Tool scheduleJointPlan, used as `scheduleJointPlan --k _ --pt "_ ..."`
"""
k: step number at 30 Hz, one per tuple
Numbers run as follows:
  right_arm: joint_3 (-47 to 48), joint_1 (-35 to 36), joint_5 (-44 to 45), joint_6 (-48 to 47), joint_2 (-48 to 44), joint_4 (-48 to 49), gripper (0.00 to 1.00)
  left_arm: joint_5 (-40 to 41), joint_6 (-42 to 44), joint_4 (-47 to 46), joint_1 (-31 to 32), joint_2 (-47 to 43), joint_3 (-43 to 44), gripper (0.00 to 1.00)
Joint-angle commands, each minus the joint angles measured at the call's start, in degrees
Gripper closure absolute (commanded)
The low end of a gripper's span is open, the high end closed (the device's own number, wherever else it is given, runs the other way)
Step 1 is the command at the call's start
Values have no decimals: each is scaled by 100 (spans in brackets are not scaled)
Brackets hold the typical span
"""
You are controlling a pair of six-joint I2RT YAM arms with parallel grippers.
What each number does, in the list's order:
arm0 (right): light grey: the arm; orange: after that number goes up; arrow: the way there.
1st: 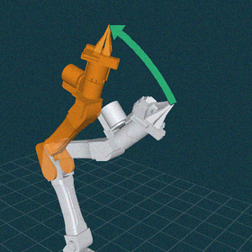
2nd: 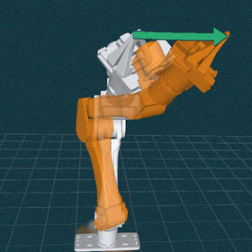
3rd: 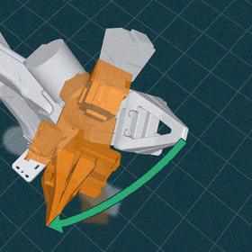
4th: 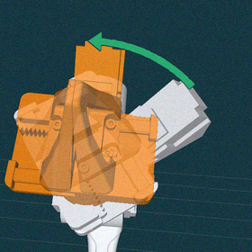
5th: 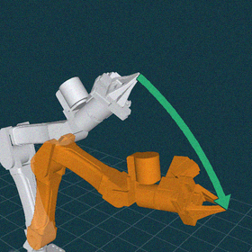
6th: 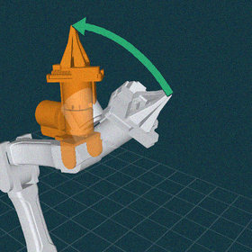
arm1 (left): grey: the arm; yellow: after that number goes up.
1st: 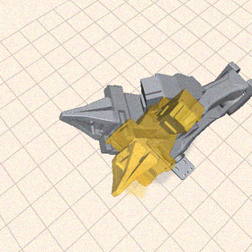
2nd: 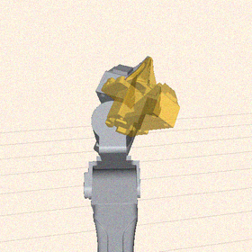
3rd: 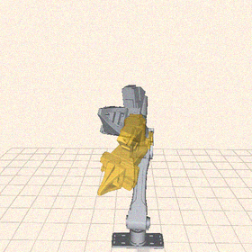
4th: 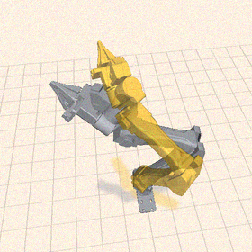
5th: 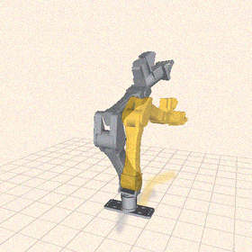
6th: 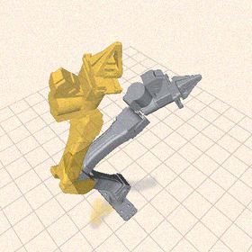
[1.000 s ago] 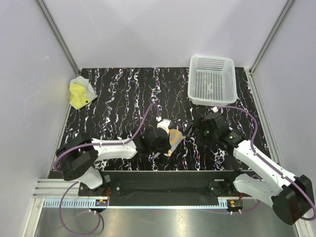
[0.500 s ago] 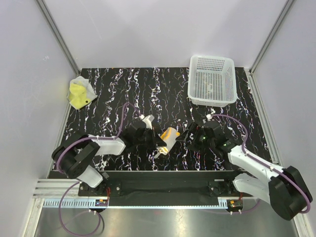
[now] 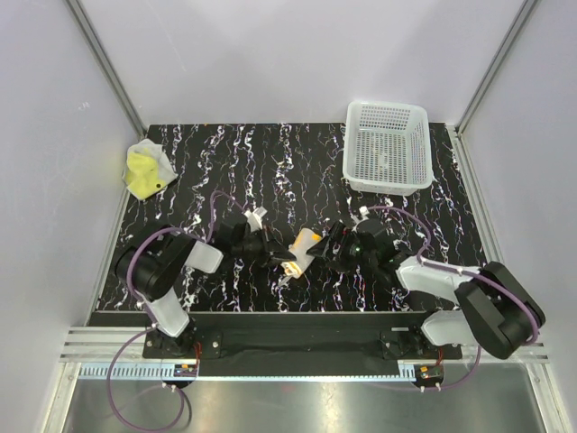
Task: Roll the towels
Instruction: Place the rolled towel into the container
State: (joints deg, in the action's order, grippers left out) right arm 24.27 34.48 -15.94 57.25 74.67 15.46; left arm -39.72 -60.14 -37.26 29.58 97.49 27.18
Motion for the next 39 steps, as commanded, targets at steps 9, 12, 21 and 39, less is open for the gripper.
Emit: scheduleJointPlan --k 9,12,21,39 --pt "227 340 250 -57 1242 1767 4 -800 275 333 -471 727 297 95" --pt "323 419 232 -65 1497 2039 4 -844 231 210 -471 903 332 94" --pt "430 498 636 23 1919 2241 39 -1037 55 -168 -471 1052 349 92" --pt "569 648 1136 -29 1043 1167 100 -818 -236 -461 -471 114 -37 25"
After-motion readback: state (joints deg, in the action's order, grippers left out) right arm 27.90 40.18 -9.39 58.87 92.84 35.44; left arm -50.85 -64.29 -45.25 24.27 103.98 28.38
